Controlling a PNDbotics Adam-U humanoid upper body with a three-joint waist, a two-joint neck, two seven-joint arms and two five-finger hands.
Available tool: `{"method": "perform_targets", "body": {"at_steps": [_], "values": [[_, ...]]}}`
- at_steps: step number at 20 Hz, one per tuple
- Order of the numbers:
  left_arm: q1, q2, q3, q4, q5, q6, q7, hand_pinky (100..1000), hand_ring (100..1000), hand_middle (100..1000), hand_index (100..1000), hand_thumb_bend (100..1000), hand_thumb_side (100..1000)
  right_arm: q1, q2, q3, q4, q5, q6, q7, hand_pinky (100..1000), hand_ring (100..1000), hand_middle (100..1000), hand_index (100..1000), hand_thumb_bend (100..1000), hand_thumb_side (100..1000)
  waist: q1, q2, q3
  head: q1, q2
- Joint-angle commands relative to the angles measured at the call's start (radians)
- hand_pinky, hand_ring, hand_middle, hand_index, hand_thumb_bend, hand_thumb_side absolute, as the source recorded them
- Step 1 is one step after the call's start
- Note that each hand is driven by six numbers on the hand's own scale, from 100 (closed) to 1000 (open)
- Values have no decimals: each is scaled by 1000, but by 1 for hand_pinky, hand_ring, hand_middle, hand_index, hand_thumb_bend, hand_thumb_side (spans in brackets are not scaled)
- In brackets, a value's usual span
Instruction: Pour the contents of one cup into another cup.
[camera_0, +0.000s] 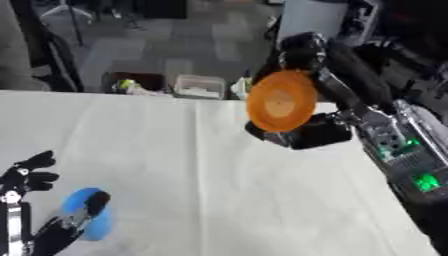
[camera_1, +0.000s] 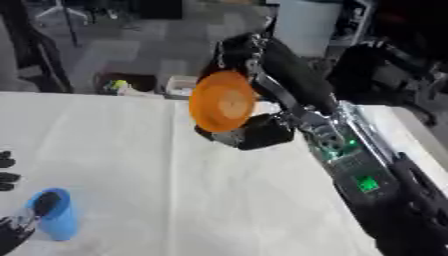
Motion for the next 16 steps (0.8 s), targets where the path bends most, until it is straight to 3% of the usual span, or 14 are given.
{"method": "perform_targets", "body": {"at_steps": [1,6,12,15,16], "values": [[-2,12,10,-50,52,7,-49,539,559,623,755,989,777,14,0,-22,48,-58,33,-25,237,191,186,360,156,100,9,-13,5,2,-12],[-1,27,30,-117,131,20,-128,529,543,608,743,990,792,47,35,-39,163,-137,91,-37,221,212,207,379,305,100,25,-10,23,-11,-15],[0,35,34,-212,233,24,-189,523,527,590,734,983,790,37,86,-37,327,-238,180,-25,240,282,278,458,403,100,40,-6,50,-36,-17],[0,42,39,-239,324,17,-205,521,523,586,731,981,791,20,108,-19,441,-277,156,-14,271,340,325,500,494,104,43,-5,58,-43,-15],[0,46,43,-245,360,13,-208,520,522,586,733,981,793,13,116,-14,483,-277,131,-12,296,395,364,526,575,130,44,-4,60,-44,-14]]}}
